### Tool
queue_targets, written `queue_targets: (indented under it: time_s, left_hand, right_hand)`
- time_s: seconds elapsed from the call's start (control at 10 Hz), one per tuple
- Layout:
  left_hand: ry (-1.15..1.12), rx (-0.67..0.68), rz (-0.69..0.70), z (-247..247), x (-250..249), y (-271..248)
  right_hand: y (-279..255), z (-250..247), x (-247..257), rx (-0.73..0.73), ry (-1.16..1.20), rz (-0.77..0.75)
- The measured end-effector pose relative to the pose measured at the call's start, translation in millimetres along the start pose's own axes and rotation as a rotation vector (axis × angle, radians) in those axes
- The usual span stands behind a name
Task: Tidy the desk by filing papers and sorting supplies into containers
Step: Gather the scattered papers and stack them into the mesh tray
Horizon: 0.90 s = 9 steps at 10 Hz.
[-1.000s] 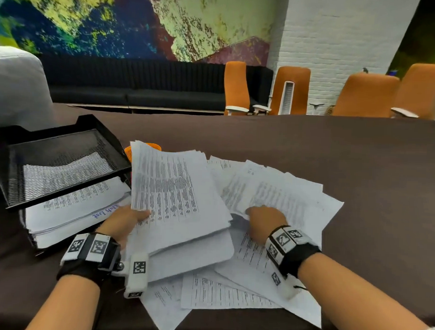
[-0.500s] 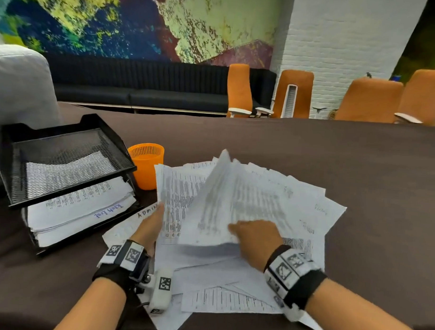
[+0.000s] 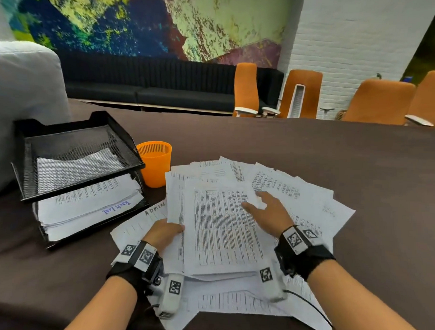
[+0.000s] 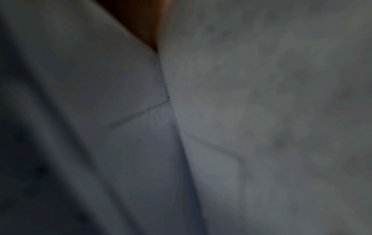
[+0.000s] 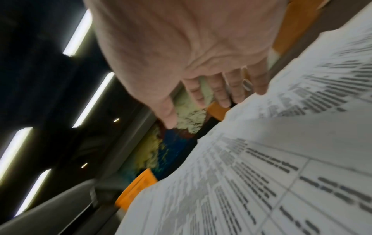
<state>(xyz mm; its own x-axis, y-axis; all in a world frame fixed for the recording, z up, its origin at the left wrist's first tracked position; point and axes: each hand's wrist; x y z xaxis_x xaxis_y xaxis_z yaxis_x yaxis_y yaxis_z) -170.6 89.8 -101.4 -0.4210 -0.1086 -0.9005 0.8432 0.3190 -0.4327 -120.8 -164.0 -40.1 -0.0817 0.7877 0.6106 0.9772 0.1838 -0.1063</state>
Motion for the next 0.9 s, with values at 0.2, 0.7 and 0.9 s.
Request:
queue_targets:
  time_s: [0.2, 0.7, 0.9]
  left_hand:
    - [0.052, 0.069, 0.048, 1.8, 4.4, -1.9]
    - [-0.129, -0.326, 0.040, -12.0, -1.4, 9.7]
    - [-0.228, -0.247, 0.021, -20.7, -28.7, 3.1]
  right_hand:
    - [14.0, 26.0, -10.8, 0.121, -0.023, 0.108]
    - [46.4, 27.7, -6.0, -0.029, 0.115, 0.225]
    - [10.2, 9.6, -26.5, 0.026, 0.560, 0.266]
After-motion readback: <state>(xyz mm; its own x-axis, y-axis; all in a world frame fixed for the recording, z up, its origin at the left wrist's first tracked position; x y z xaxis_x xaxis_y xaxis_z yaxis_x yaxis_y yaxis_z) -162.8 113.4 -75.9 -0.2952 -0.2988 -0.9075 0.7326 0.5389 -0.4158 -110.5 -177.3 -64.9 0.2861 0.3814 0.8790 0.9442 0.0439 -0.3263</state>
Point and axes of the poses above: each hand's wrist, its own y-axis towards the middle knuckle, its own z-axis out of the palm, x = y × z, and after that the axes turned 11 degrees about -y, right-handed
